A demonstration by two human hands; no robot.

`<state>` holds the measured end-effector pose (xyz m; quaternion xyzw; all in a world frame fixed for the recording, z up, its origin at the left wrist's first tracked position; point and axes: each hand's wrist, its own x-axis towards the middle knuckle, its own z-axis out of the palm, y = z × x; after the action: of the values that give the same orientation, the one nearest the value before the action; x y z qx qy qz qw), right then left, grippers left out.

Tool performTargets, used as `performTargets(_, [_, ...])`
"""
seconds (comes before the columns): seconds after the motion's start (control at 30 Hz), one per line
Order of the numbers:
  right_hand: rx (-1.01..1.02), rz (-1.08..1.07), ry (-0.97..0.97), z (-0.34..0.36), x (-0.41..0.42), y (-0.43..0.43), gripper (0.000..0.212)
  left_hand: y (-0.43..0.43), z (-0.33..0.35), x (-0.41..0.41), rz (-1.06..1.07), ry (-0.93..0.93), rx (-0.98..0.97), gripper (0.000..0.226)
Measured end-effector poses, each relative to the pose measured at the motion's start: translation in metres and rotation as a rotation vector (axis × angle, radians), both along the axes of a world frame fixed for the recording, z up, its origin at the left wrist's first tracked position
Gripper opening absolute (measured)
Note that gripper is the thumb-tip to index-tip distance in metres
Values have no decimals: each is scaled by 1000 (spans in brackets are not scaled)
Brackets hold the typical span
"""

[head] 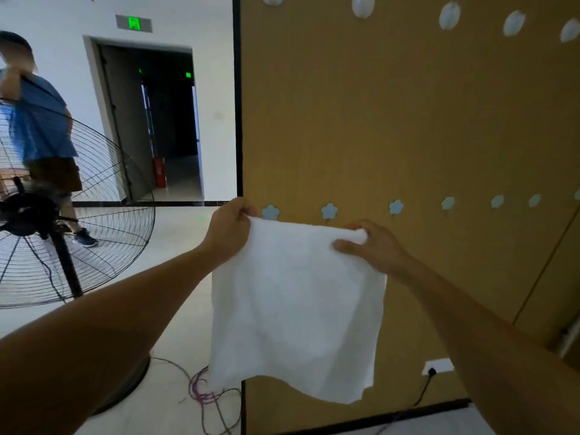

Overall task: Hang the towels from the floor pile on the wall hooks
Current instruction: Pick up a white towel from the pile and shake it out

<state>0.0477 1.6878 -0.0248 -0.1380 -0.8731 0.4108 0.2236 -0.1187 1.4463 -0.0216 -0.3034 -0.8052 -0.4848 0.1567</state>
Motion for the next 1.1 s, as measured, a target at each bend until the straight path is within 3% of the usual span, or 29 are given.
performTargets(0.1, [6, -72, 87, -3, -34, -9, 52, -6, -1, -28, -122, -29, -97, 17])
performTargets(0.17, [92, -129, 100, -5, -54, -17, 47, -6, -2, -43, -188, -27, -215, 30])
performTargets(0.27, [175, -166, 58, -8, -82, -24, 23, -2, -4, -62, -235, -3, -299, 37])
performTargets(0.37, [73, -154, 169, 2, -104, -25, 12, 7, 11, -79, -225, 28, -216, 42])
performTargets(0.57, [5, -18, 319, 85, -152, -21, 27, 39, 93, -114, -89, 233, 16, 35])
performTargets(0.73, [-37, -16, 628, 175, -198, -11, 30, 65, 178, -139, 71, 426, 121, 28])
performTargets(0.83, [-6, -4, 744, 226, -222, -7, 31, 79, 230, -152, 197, 506, 174, 26])
performTargets(1.0, [47, -50, 899, 310, -253, -3, 13, 97, 308, -164, 357, 642, 337, 28])
performTargets(1.1, [132, -111, 936, 348, -266, -4, 17, 101, 343, -171, 424, 652, 363, 20])
